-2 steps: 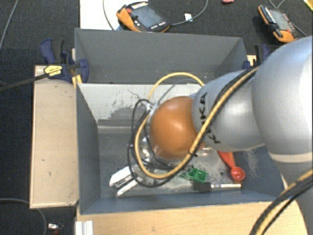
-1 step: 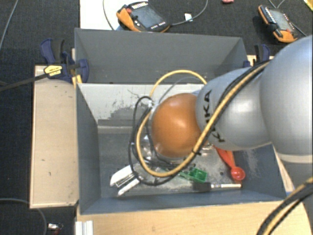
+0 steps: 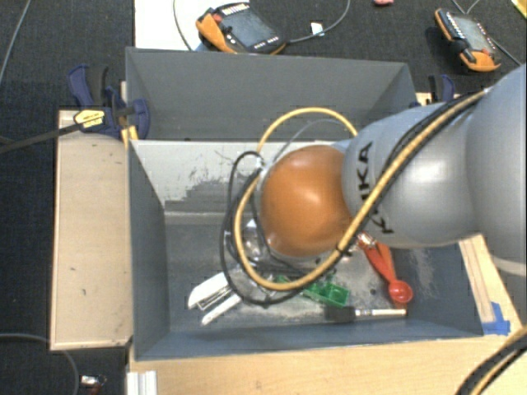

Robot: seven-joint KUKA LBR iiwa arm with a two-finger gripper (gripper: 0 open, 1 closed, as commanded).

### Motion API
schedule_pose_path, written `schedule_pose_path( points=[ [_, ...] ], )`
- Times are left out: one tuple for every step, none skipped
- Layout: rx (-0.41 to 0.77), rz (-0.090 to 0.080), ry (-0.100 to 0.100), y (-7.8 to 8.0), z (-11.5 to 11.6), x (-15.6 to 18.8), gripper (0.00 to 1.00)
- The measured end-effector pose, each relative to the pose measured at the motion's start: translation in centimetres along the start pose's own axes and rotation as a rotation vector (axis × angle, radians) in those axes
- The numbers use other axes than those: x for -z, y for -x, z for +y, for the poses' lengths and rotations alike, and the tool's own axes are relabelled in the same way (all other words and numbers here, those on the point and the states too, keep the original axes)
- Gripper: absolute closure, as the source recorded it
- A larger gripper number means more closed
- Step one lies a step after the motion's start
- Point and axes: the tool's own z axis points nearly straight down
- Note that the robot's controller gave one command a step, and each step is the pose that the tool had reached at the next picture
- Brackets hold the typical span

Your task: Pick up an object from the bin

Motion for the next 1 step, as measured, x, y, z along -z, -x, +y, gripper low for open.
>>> schedule_pose_path(
  points=[
    [-0.002, 0.001, 0.001, 0.02, 0.01, 4.27, 1.0]
  ],
)
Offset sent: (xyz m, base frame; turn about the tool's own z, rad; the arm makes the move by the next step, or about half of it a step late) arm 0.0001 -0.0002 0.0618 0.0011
